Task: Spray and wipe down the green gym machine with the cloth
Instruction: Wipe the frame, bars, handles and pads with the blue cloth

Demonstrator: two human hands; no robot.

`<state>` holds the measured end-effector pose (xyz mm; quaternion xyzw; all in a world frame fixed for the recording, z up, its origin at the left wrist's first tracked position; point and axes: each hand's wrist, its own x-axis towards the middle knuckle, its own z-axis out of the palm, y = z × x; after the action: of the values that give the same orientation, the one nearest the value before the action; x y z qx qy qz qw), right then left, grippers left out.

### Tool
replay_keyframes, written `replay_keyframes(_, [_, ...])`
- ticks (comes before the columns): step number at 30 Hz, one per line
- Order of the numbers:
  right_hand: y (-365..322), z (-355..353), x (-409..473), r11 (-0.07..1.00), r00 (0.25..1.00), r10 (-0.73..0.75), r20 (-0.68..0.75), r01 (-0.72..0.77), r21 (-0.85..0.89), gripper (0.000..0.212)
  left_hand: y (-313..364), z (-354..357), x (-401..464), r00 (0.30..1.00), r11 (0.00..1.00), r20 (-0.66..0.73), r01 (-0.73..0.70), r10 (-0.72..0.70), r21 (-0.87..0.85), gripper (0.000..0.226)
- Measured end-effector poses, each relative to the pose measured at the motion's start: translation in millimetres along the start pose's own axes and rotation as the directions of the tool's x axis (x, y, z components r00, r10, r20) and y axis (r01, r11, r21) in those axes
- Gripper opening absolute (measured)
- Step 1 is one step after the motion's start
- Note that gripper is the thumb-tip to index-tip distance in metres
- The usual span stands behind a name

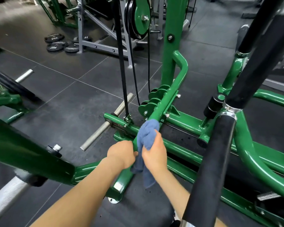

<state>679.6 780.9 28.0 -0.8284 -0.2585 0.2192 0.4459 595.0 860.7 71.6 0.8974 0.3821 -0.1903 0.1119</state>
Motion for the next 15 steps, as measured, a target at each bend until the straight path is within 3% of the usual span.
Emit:
replay_keyframes(9, [-15.0, -38.0, 57.2, 0.994, 0.995, 0.097, 0.012, -0.096, -0.059, 0.039, -0.9, 4.2, 0.6, 0.999, 1.000, -0.051, -0.007, 0.005, -0.023, 0.032])
replay_keyframes(15, [-16.8, -19.9, 21.2, 0.992, 1.000, 0.028, 0.006, -0.027, -0.123, 0.043, 0.5, 10.5, -0.7, 0.992, 0.998, -0.123, 0.019, -0.027, -0.067, 0.032])
